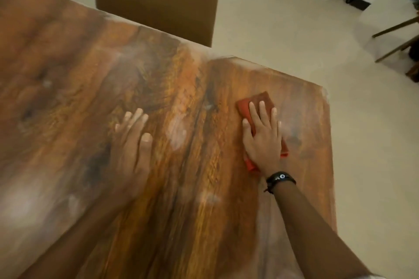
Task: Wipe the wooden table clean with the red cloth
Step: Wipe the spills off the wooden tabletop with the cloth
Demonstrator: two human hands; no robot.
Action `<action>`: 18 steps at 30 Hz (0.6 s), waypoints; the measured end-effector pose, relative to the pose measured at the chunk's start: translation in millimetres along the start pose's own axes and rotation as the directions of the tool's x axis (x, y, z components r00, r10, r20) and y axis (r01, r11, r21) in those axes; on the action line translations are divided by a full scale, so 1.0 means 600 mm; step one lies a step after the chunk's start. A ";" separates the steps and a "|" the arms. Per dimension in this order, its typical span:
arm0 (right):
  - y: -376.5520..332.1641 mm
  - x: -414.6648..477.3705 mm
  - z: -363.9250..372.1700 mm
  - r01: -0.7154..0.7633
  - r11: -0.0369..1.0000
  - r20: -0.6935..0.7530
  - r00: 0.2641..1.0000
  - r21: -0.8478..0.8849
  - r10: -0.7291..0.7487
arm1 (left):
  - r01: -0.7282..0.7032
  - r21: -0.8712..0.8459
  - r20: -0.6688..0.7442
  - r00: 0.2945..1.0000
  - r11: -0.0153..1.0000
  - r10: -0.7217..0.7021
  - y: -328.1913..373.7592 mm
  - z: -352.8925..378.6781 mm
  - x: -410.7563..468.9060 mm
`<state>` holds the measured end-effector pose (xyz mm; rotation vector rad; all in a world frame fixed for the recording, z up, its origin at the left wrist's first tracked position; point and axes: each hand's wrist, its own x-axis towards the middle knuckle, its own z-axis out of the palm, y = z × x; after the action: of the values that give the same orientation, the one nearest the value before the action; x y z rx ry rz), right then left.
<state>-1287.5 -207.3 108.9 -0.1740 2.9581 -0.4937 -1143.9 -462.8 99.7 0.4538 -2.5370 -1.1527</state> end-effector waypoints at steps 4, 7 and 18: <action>-0.139 -0.104 0.090 0.447 0.894 0.103 0.890 -0.006 -0.444 | 0.057 0.105 -0.006 0.998 0.993 -0.056 -0.062 -0.061 0.042; -0.189 -0.124 0.130 0.694 0.720 0.179 0.707 0.013 -0.684 | 0.038 0.215 0.037 0.998 0.976 -0.047 -0.094 -0.086 0.078; -0.172 0.237 0.058 0.121 0.992 -0.032 0.992 -0.035 -0.122 | 0.083 0.485 0.027 0.994 0.870 -0.110 -0.169 -0.133 0.145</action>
<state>-1412.9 -334.8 93.8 -0.3551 3.0030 -0.4672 -1173.9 -614.8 85.3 0.6810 -2.8729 -0.5426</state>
